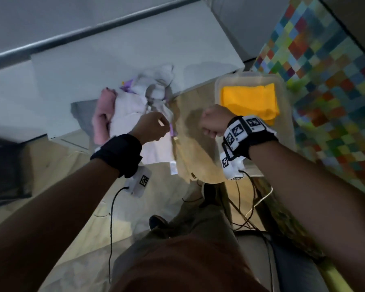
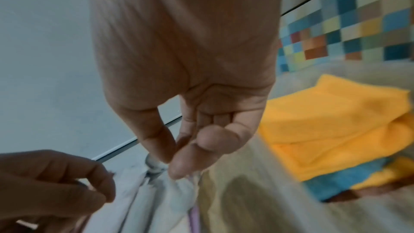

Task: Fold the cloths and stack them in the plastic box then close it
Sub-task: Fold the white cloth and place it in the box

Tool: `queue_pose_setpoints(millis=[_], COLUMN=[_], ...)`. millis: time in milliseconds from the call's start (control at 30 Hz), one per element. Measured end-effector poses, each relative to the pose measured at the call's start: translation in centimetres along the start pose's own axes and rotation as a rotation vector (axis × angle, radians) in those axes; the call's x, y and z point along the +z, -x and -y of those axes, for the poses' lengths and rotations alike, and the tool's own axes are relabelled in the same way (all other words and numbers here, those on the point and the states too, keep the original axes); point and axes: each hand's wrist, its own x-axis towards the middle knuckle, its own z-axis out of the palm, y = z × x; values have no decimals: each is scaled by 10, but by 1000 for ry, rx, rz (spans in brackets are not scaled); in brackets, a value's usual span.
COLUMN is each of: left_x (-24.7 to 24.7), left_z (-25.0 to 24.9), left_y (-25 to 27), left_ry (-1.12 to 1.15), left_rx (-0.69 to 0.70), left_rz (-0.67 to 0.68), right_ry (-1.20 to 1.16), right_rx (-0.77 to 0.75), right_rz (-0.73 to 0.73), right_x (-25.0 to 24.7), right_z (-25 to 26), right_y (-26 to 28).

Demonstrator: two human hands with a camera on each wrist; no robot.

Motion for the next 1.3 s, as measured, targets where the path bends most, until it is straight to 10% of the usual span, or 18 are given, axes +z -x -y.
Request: queue_pose_setpoints(millis=[400, 600, 667, 867, 1100, 1300], left_x=[-22, 15, 23, 26, -5, -23], left_z=[127, 132, 124, 110, 102, 93], left_y=[-23, -50, -59, -70, -41, 9], left_ry=[-96, 92, 257, 1043, 692, 535], left_rx=[-308, -382, -438, -680, -554, -554], left_rz=[-100, 12, 12, -161, 254, 363], right_ry=[241, -169, -210, -252, -170, -235], right_rx=[-11, 48, -103, -180, -249, -322], right_rz=[154, -158, -324, -51, -78, 224], right_x=[109, 125, 126, 119, 108, 104], right_z=[91, 76, 71, 69, 66, 83], right_y=[-102, -128, -142, -168, -145, -86])
